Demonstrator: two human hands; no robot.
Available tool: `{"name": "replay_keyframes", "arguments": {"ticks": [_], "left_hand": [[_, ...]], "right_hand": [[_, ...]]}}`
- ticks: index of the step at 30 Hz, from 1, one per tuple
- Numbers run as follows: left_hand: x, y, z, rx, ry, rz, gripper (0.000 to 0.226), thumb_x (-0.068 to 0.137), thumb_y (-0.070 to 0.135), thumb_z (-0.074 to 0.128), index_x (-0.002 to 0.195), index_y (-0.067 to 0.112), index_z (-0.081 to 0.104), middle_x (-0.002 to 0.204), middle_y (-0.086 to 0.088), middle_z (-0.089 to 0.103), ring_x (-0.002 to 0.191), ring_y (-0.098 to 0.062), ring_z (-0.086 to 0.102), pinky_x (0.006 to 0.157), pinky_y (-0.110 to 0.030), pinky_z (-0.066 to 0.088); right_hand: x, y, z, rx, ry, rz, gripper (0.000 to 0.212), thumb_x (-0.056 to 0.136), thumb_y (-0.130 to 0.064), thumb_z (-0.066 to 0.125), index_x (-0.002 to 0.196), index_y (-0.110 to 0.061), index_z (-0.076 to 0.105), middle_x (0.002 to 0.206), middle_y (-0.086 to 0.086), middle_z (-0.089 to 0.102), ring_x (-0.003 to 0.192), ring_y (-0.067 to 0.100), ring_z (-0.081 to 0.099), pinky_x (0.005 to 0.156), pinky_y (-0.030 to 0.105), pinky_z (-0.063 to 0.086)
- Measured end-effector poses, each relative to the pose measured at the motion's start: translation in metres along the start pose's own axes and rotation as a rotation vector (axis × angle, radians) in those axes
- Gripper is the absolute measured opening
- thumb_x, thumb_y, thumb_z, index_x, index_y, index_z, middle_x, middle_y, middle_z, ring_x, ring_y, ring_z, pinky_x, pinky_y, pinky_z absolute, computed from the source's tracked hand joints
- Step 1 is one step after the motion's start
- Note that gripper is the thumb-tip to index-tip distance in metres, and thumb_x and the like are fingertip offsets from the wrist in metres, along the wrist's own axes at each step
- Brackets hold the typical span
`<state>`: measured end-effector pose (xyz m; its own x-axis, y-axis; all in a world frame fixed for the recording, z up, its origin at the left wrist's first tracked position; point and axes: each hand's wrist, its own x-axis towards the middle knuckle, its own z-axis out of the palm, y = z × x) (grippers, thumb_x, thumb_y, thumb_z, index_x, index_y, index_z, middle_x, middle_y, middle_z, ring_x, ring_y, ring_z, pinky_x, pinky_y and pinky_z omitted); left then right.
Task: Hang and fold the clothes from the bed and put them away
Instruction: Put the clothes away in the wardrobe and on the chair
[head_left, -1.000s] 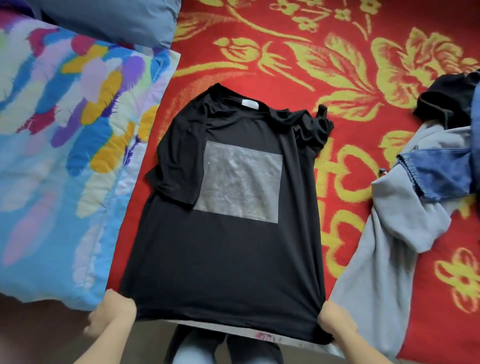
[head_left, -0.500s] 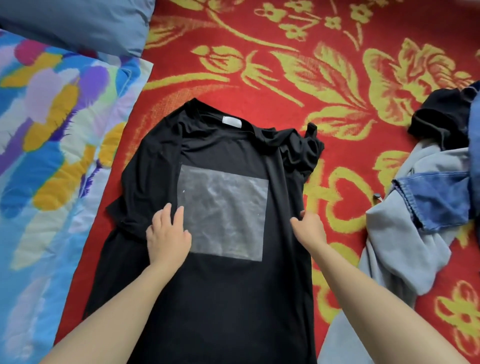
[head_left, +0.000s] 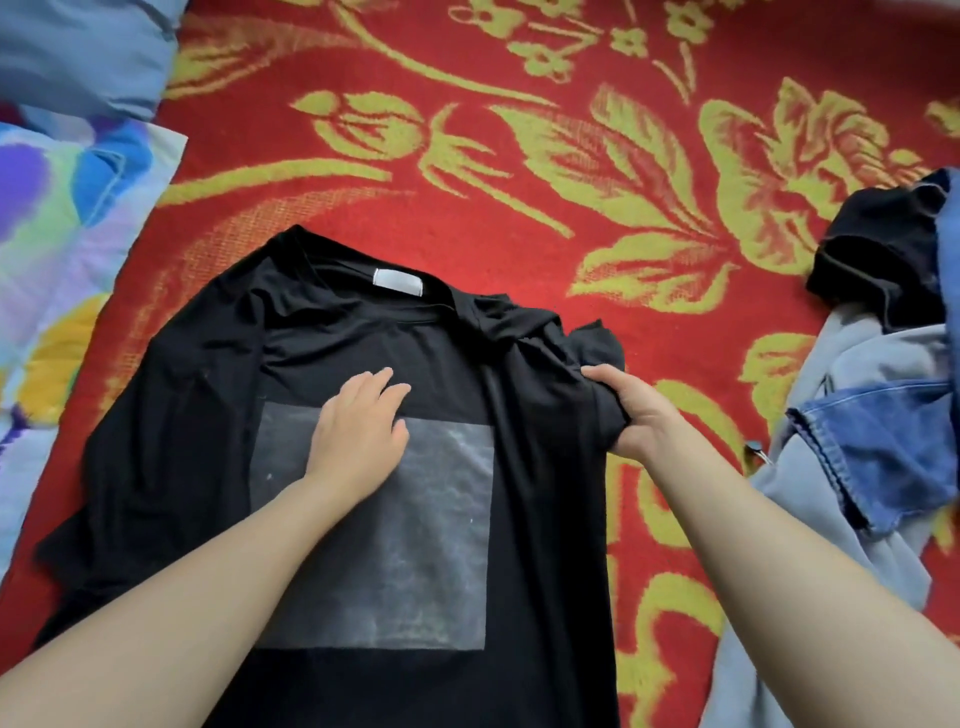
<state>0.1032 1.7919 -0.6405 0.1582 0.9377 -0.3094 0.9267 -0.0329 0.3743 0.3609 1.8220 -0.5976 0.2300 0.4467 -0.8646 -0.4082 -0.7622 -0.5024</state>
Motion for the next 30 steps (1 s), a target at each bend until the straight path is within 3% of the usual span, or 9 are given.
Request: {"name": "replay_keyframes", "arguments": {"ticks": [4, 7, 9, 12, 15, 19, 23, 27, 30], "left_hand": [[0.039, 0.032, -0.003, 0.023, -0.077, 0.148, 0.047, 0.097, 0.017, 0.041, 0.143, 0.022, 0.038, 0.156, 0.001, 0.02, 0.143, -0.017, 0.016, 0.11, -0.033, 0.021], [0.063, 0.051, -0.003, 0.097, -0.168, 0.169, 0.057, 0.097, 0.022, 0.04, 0.149, 0.032, 0.02, 0.16, -0.001, 0.004, 0.143, -0.023, 0.011, 0.11, -0.038, 0.023], [0.078, 0.06, -0.001, 0.161, -0.198, 0.168, 0.061, 0.096, 0.03, 0.041, 0.149, 0.039, 0.011, 0.16, -0.002, -0.004, 0.144, -0.026, 0.008, 0.11, -0.039, 0.023], [0.09, 0.059, -0.001, 0.221, -0.206, 0.11, 0.063, 0.096, 0.04, 0.042, 0.149, 0.041, 0.008, 0.16, -0.004, -0.006, 0.144, -0.029, 0.004, 0.111, -0.043, 0.019], [0.096, 0.057, 0.006, 0.247, -0.216, 0.04, 0.063, 0.095, 0.049, 0.038, 0.149, 0.041, 0.006, 0.159, -0.003, -0.005, 0.144, -0.028, 0.0, 0.114, -0.047, 0.012], [0.106, 0.067, 0.015, 0.186, -0.207, -0.06, 0.063, 0.094, 0.054, 0.036, 0.148, 0.044, 0.005, 0.159, 0.0, -0.009, 0.145, -0.027, -0.006, 0.114, -0.052, 0.005], [0.115, 0.075, 0.023, 0.129, -0.169, -0.146, 0.066, 0.092, 0.059, 0.033, 0.148, 0.044, 0.002, 0.158, 0.0, -0.014, 0.144, -0.029, -0.013, 0.111, -0.06, 0.001], [0.119, 0.076, 0.029, 0.162, -0.158, -0.163, 0.068, 0.091, 0.061, 0.032, 0.147, 0.044, -0.003, 0.158, 0.0, -0.018, 0.144, -0.03, -0.015, 0.11, -0.062, 0.0], [0.124, 0.076, 0.022, 0.177, -0.246, -0.171, 0.07, 0.09, 0.063, 0.033, 0.146, 0.046, -0.005, 0.157, 0.0, -0.021, 0.144, -0.032, -0.015, 0.11, -0.063, 0.002]], "right_hand": [[0.008, -0.006, -0.039, 0.416, 0.168, -0.25, 0.036, 0.084, 0.0, 0.06, 0.119, -0.005, 0.058, 0.107, 0.013, 0.067, 0.092, 0.029, 0.065, 0.083, 0.041, 0.052], [0.014, -0.005, -0.059, 0.559, 0.327, -0.431, 0.022, 0.085, 0.002, 0.06, 0.098, -0.015, 0.055, 0.1, 0.008, 0.061, 0.093, 0.028, 0.058, 0.083, 0.04, 0.049], [0.02, -0.001, -0.072, 0.386, 0.47, -0.529, 0.027, 0.086, 0.0, 0.061, 0.095, -0.021, 0.048, 0.105, 0.007, 0.053, 0.096, 0.023, 0.052, 0.085, 0.033, 0.045], [0.029, 0.02, -0.081, -0.064, 0.585, -0.526, 0.068, 0.083, -0.012, 0.068, 0.141, -0.018, 0.031, 0.143, 0.009, 0.038, 0.129, 0.021, 0.04, 0.105, 0.029, 0.033], [0.032, 0.031, -0.085, -0.037, 0.586, -0.402, 0.088, 0.082, -0.023, 0.071, 0.149, -0.014, 0.015, 0.153, 0.004, 0.025, 0.139, 0.02, 0.028, 0.114, 0.034, 0.024], [0.03, 0.028, -0.099, 0.289, 0.383, -0.31, 0.037, 0.087, -0.024, 0.064, 0.12, -0.019, 0.047, 0.122, -0.004, 0.059, 0.102, 0.017, 0.06, 0.092, 0.034, 0.041], [0.032, 0.006, -0.099, 0.176, 0.155, -0.273, 0.015, 0.085, -0.011, 0.062, 0.086, -0.023, 0.053, 0.078, -0.009, 0.068, 0.063, 0.008, 0.061, 0.067, 0.025, 0.04], [0.035, -0.01, -0.08, 0.044, 0.272, -0.348, 0.019, 0.08, 0.0, 0.067, 0.076, -0.017, 0.058, 0.072, -0.001, 0.062, 0.064, 0.012, 0.056, 0.055, 0.015, 0.045], [0.03, -0.014, -0.078, 0.285, 0.389, -0.414, 0.014, 0.081, -0.001, 0.066, 0.085, -0.013, 0.061, 0.088, 0.001, 0.065, 0.086, 0.02, 0.061, 0.078, 0.023, 0.051]]}}
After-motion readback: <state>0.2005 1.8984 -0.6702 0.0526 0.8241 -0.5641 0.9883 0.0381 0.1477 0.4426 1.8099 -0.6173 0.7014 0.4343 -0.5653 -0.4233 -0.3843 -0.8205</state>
